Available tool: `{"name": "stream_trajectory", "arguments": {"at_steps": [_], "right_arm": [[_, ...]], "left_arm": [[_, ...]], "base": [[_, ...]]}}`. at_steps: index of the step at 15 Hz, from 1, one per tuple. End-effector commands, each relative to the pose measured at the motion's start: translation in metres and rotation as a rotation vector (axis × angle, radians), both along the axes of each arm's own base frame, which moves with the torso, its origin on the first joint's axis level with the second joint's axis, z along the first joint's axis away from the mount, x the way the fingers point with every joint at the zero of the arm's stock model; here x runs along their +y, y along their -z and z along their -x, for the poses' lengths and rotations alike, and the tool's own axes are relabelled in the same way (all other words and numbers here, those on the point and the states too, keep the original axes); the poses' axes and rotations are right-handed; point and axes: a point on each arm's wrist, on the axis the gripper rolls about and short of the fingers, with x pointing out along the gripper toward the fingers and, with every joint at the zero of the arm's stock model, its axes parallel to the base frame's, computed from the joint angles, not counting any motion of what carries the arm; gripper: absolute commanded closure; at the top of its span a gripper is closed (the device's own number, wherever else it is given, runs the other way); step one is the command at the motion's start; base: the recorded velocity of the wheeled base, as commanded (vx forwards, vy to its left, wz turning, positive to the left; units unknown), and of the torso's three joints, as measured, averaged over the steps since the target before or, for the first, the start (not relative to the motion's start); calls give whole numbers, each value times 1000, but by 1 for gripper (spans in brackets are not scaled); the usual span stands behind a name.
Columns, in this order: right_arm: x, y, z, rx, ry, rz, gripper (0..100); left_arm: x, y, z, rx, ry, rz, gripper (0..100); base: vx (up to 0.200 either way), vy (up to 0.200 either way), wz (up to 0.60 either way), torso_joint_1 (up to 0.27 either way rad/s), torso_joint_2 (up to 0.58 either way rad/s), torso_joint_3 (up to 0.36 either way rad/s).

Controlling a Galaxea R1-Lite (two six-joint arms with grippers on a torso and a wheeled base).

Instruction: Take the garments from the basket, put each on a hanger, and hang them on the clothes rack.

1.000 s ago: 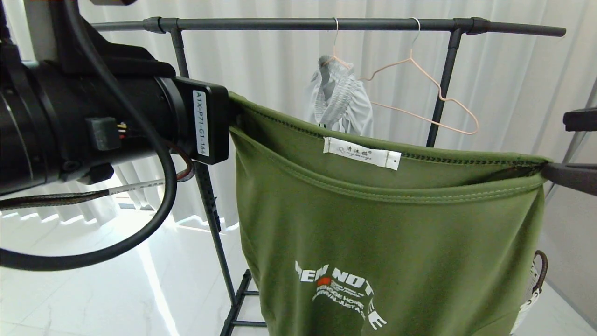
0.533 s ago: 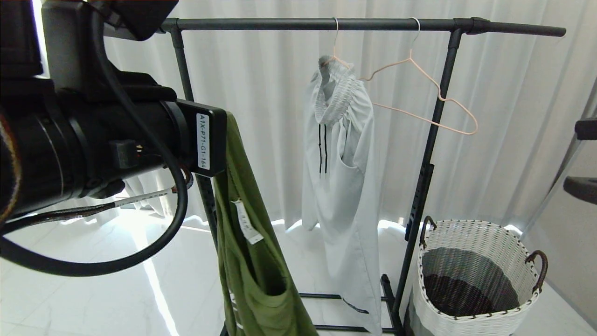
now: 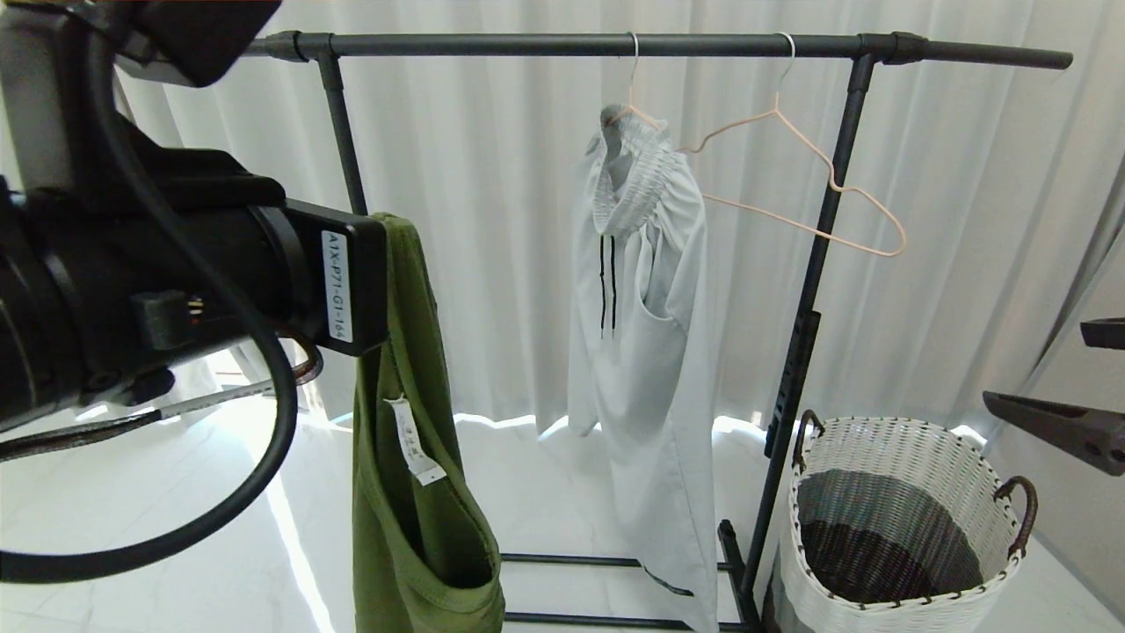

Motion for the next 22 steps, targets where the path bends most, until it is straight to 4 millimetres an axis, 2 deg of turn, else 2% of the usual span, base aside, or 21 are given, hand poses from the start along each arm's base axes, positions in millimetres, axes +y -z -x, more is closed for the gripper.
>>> {"name": "stream_trajectory", "arguments": {"at_steps": [1, 6, 9, 12, 17, 22], "right_arm": [[-4, 23, -6, 29, 48, 22, 0], [-2, 39, -11, -57, 37, 19, 0], [-5, 49, -6, -91, 31, 101, 0], [-8, 60, -3, -76, 28, 146, 0], [-21, 61, -9, -57, 139, 152, 0], [-30, 77, -7, -25, 180, 210, 0]], "left_arm": [[7, 0, 6, -5, -1, 6, 100], [8, 1, 7, -4, 0, 5, 100], [8, 2, 7, -2, -1, 1, 100], [10, 6, 9, 4, -2, -10, 100], [14, 13, 13, 16, -1, -25, 100], [18, 19, 9, 29, -29, -38, 100]], "base": [[0, 0, 0, 290, -32, 203], [0, 0, 0, 69, -6, 54], [0, 0, 0, 0, 0, 0], [0, 0, 0, 0, 0, 0], [0, 0, 0, 0, 0, 0], [0, 0, 0, 0, 0, 0]]}}
